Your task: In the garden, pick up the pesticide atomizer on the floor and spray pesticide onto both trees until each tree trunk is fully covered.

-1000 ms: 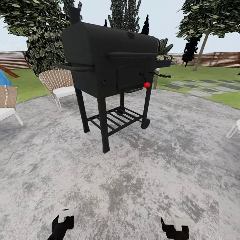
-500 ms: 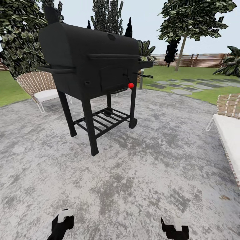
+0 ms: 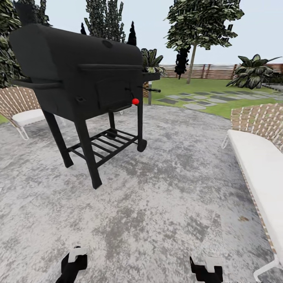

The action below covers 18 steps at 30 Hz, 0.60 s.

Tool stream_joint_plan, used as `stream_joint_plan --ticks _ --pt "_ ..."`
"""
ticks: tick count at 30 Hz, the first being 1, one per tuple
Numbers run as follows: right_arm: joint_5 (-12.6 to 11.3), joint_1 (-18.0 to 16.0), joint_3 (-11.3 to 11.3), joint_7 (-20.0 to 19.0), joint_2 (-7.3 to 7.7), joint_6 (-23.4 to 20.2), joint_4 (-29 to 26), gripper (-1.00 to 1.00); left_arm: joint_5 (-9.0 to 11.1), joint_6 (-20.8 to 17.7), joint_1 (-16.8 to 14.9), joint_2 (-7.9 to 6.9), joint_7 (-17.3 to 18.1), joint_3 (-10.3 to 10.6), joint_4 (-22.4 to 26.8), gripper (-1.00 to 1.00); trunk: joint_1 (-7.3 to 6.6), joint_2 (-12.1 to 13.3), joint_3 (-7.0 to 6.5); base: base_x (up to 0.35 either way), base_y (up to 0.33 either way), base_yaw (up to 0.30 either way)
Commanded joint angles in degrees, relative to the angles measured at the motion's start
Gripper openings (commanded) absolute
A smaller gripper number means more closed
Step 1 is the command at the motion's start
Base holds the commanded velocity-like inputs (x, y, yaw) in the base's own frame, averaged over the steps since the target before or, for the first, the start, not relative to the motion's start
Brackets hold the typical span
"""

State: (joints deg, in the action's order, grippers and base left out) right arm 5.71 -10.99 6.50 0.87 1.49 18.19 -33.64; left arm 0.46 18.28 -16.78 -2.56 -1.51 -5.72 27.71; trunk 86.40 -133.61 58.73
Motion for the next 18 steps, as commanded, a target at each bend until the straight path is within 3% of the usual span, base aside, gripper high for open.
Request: stream_joint_plan --ticks 1,18 --pt "0.0 0.0 0.0 0.0 0.0 0.0 0.0 1.0 0.0 0.0 0.0 -0.01 0.0 0.0 0.0 -1.0 0.0 0.0 0.0 0.225 0.0 -0.277" --pt "0.0 0.0 0.0 0.0 0.0 0.0 0.1 1.0 0.0 0.0 0.0 0.01 -0.5 0.0 -0.2 -1.0 0.0 0.0 0.0 0.324 0.0 -0.278"
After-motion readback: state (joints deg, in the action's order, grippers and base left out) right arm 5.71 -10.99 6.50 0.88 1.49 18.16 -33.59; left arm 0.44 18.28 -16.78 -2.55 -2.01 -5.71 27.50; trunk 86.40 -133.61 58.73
